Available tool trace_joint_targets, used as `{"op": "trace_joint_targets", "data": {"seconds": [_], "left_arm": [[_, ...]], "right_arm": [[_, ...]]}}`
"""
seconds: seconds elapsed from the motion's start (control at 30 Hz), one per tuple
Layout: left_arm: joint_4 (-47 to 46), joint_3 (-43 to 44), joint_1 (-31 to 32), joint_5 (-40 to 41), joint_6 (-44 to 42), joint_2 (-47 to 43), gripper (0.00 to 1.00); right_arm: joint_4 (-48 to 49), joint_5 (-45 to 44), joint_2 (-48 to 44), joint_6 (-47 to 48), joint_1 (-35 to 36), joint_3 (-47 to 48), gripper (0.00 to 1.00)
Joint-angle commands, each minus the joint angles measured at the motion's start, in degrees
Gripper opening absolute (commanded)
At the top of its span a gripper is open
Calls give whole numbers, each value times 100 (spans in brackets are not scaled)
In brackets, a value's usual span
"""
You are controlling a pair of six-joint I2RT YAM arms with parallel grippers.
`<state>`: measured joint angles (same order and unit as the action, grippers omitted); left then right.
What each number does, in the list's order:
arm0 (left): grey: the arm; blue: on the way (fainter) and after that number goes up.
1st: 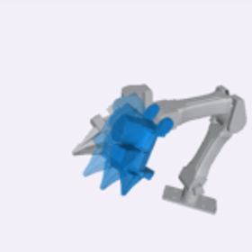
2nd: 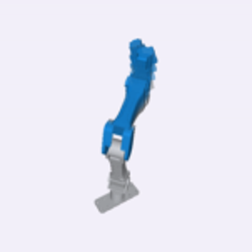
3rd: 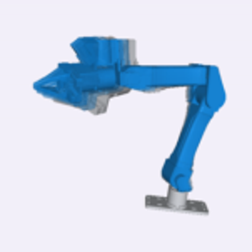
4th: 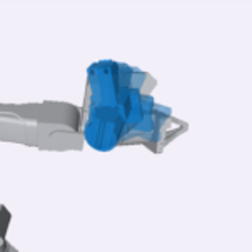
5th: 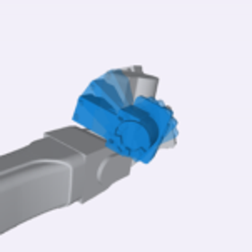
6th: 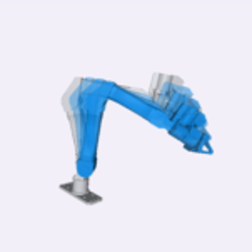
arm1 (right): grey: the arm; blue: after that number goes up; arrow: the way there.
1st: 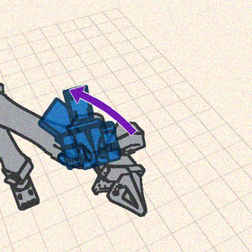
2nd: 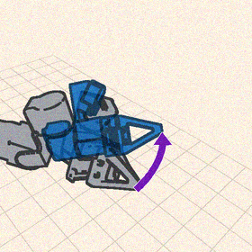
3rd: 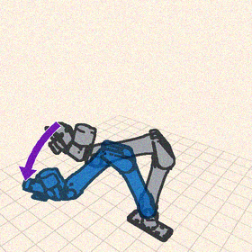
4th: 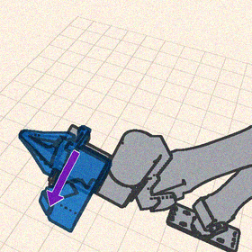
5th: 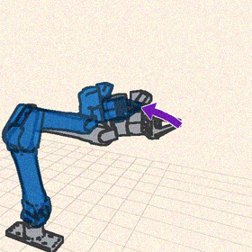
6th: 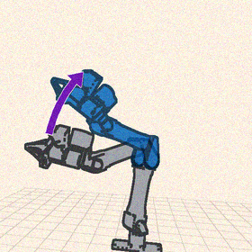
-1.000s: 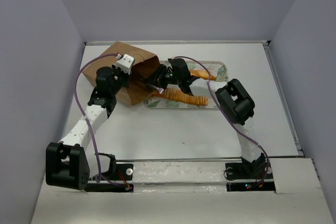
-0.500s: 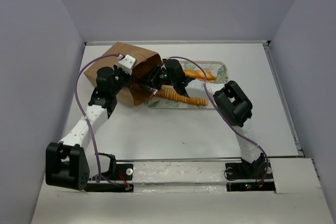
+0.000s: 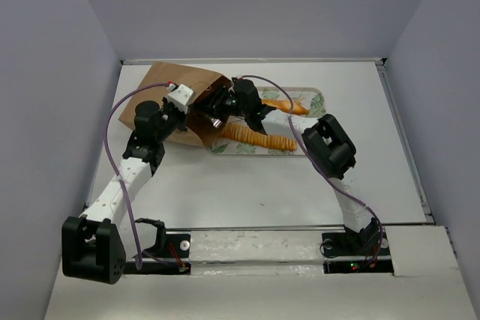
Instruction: Take the fake bread out of the paper bag
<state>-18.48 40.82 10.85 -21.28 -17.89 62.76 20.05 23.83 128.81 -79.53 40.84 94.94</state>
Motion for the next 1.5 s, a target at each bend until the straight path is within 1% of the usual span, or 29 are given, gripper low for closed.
{"op": "trace_joint_targets", "data": {"seconds": [0.0,0.17,0.27,0.43,0.53,0.6,0.77,1.03,1.13,1.2,1.23,1.27,1.33,1.37,1.47], "left_arm": [[-551,75,40,-413,136,7,0],[-893,470,40,-315,180,639,0],[-956,541,49,-159,259,790,0],[-850,480,49,-324,259,711,0],[-806,480,49,-631,304,632,0],[-745,471,49,-946,321,536,0],[-534,374,31,-1220,435,421,0],[-525,603,40,-1388,462,544,0],[-516,629,40,-1476,488,544,0],[-516,629,40,-1572,523,544,0],[-516,629,40,-1572,541,527,0],[-499,629,40,-1555,558,527,0],[-464,655,31,-1415,567,518,0],[-437,673,22,-1388,541,509,0],[-341,708,-65,-1309,506,491,0]], "right_arm": [[218,226,188,-90,3,271,50],[166,253,56,-54,55,-10,50],[209,271,13,-11,56,-89,50],[262,271,65,-36,108,-63,51],[630,253,144,-361,108,-203,52],[763,113,153,-345,48,-213,53],[763,78,328,-274,-6,138,54],[579,95,548,-256,-6,113,55],[377,147,688,-125,-6,288,55],[341,227,768,-116,-6,463,49],[333,262,820,-107,-6,508,45],[324,253,812,-107,-6,534,34],[324,227,760,-63,-6,491,24],[315,209,690,-19,-6,456,16],[306,192,497,-1,-59,315,10]]}}
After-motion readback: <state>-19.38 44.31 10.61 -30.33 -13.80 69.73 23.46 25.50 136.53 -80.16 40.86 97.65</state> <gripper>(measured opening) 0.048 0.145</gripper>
